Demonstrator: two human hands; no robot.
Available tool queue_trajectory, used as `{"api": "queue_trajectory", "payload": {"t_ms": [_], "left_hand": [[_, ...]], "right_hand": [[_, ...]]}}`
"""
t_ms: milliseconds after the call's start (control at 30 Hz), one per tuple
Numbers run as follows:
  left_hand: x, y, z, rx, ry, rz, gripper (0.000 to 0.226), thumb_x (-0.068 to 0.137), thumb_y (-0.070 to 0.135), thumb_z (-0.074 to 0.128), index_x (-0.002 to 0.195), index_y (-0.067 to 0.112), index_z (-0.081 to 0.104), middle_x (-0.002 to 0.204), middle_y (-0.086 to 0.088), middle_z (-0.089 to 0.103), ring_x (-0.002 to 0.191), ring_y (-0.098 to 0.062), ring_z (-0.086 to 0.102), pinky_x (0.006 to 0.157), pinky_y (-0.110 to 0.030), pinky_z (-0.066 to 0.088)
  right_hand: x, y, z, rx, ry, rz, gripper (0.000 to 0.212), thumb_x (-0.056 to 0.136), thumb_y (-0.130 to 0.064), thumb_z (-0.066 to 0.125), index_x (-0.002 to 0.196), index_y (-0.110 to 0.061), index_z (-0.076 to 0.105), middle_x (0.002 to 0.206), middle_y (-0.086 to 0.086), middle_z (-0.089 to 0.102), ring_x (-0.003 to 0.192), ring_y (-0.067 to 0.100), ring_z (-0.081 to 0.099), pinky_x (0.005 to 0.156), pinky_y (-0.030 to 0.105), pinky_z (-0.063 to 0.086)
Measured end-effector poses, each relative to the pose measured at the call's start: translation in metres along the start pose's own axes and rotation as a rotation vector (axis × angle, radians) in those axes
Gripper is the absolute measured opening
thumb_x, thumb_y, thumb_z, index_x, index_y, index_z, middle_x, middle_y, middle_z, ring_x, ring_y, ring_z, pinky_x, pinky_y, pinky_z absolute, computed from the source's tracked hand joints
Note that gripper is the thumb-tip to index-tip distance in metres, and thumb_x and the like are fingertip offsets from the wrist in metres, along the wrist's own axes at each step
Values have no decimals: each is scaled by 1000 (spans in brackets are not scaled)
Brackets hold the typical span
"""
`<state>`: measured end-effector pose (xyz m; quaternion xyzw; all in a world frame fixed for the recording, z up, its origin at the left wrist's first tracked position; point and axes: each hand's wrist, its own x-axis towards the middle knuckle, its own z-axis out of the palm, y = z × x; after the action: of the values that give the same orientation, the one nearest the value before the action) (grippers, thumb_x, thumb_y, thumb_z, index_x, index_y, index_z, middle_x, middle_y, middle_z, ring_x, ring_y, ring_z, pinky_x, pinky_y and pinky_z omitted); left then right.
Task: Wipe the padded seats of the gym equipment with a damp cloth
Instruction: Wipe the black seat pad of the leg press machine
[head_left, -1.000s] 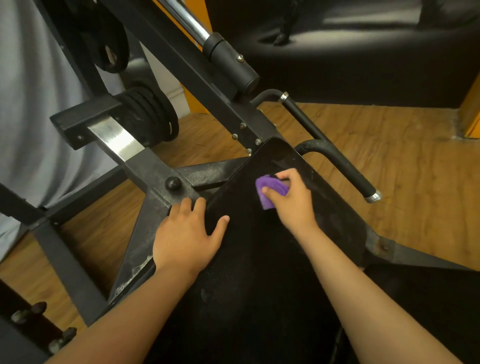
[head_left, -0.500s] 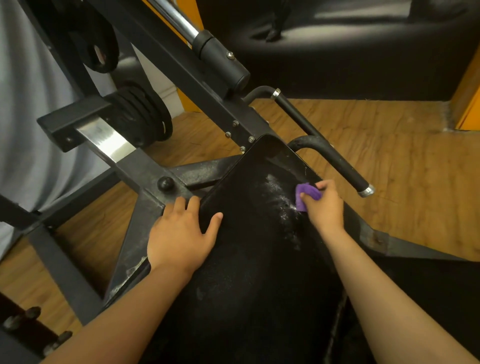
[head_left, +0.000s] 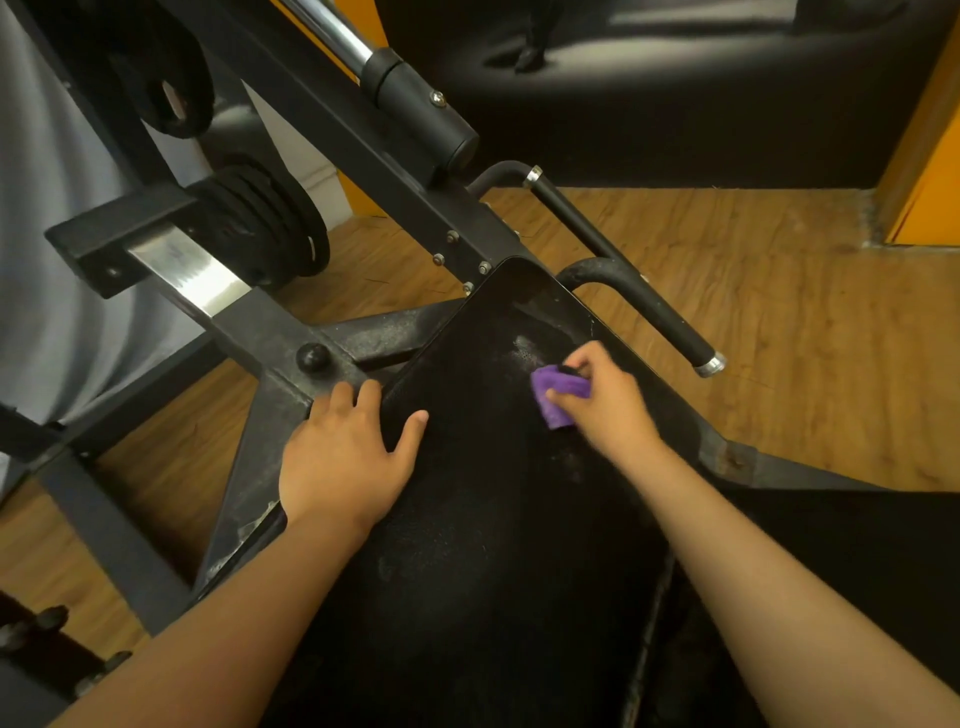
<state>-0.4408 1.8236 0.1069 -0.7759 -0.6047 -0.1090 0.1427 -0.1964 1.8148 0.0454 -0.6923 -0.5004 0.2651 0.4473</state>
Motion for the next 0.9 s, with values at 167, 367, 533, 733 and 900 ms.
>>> {"api": "queue_trajectory", "payload": {"t_ms": [167, 367, 533, 733, 900], "left_hand": [[1, 0, 1, -14, 11, 6, 58, 91, 63, 30, 115, 16, 54, 102, -5, 56, 95, -25, 56, 62, -34, 44], [2, 1, 2, -6, 18, 7, 56, 92, 62, 31, 114, 16, 54, 101, -5, 56, 96, -26, 56, 62, -34, 42], [2, 2, 1, -7, 18, 9, 56, 92, 62, 31, 114, 15, 55, 101, -6, 57, 95, -26, 56, 61, -34, 42], [1, 1, 2, 6, 21, 9, 56, 92, 62, 31, 114, 16, 54, 101, -6, 56, 96, -26, 56, 60, -32, 37], [2, 2, 1, 4, 27, 16, 54, 93, 61, 32, 113, 16, 55, 99, -6, 57, 95, -26, 56, 60, -32, 36]], "right_hand": [[13, 45, -23, -43, 187, 231, 19, 91, -15, 61, 102, -16, 46, 84, -3, 54, 88, 19, 60, 69, 26, 41], [8, 34, -16, 31, 24, 98, 21, 87, -13, 66, 96, -19, 48, 86, 0, 64, 80, 10, 65, 68, 25, 52], [-13, 8, -8, -3, -319, -62, 26, 80, -20, 73, 92, -24, 50, 91, -4, 63, 83, 6, 63, 67, 18, 48], [-8, 15, -20, -93, -290, -36, 24, 82, -15, 71, 95, -20, 52, 89, -2, 63, 78, 7, 64, 61, 18, 49], [5, 48, -32, 3, 150, 206, 14, 91, -4, 56, 98, -10, 45, 87, 14, 59, 80, 27, 64, 60, 18, 48]]}}
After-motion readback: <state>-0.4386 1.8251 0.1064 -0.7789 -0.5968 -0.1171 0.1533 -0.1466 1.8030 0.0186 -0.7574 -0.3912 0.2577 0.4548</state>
